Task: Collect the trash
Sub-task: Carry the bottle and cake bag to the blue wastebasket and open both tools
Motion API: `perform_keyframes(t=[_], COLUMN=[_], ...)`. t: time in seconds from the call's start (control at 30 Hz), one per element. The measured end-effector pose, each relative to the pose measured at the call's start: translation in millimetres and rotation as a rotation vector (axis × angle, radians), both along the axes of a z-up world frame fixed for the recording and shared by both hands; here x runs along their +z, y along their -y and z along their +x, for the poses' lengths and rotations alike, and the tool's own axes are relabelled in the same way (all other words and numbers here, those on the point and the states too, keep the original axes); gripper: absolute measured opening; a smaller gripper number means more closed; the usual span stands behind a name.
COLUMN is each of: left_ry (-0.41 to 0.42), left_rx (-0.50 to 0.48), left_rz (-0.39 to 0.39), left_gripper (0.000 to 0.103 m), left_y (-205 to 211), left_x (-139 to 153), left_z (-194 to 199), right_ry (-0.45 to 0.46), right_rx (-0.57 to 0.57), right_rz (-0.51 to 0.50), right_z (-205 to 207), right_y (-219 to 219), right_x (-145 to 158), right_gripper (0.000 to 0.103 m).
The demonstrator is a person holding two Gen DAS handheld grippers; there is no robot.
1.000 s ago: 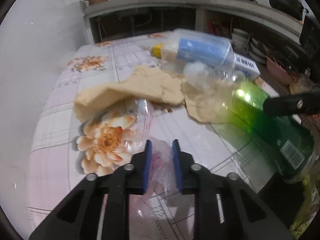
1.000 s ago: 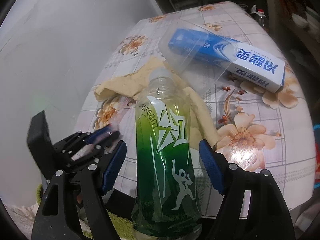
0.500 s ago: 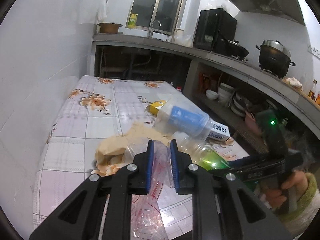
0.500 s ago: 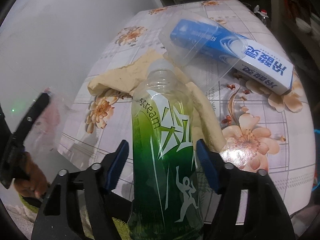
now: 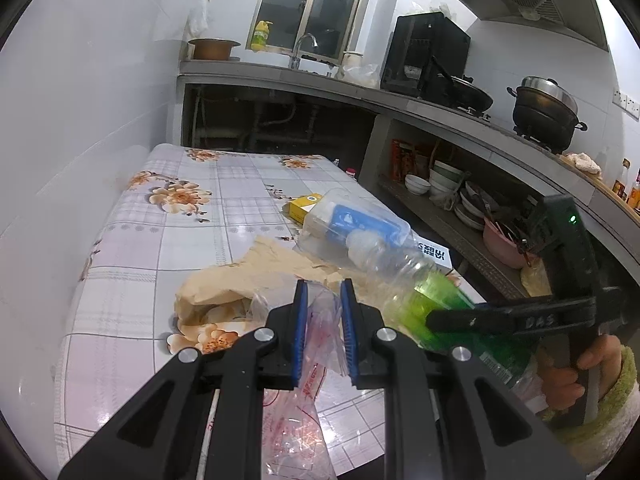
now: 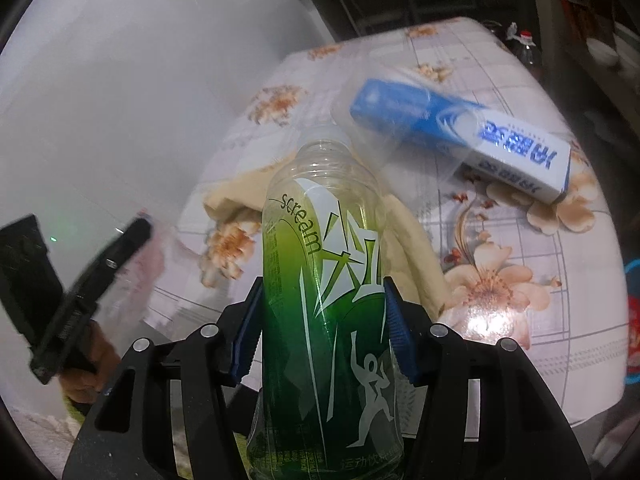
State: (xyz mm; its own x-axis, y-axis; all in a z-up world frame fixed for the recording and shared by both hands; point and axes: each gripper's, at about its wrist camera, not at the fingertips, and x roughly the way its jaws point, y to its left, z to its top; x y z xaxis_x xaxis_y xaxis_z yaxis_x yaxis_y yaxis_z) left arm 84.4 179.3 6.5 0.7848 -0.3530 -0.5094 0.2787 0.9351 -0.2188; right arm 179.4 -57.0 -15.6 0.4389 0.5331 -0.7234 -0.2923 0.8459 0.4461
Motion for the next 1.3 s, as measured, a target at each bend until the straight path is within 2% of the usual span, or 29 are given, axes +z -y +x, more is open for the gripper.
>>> perform_keyframes(t=[0.27,0.4,0.77,1.03,1.17,1.3], left_ry=[0.005,0.024,0.099,0.094,0.040,-0.038], left_rx=[-0.009,-0.035,-0.163,-0.342,-0.463,-0.569], left_rz=[-0.003,-0.030,-0.048,-0.102,-0.141,-0.161], left_gripper=[0.016,0.016,0.016,0.016,0.016,0.016], left_y=[2,2,43,114,167,227], left_x=[-1,2,31,48,53,53], left_z=[-2,-3,3,25,41,55], right_ry=[0.023,0.038,0.113,0.143,0.149,0.139], right_rx=[0.006,0.004,-0.067,-0.241,-0.392,-0.601], right_rz=[0.039,0.066,0.144,0.154,0.150,0.135], right_z=[-4,-9,-32,-58,-78,-109], right_y=[3,7,49,121,176,246], right_x=[12,19,45,51,48,38], right_gripper=[0.053,0.053,0.053,0.053,0.053,0.053])
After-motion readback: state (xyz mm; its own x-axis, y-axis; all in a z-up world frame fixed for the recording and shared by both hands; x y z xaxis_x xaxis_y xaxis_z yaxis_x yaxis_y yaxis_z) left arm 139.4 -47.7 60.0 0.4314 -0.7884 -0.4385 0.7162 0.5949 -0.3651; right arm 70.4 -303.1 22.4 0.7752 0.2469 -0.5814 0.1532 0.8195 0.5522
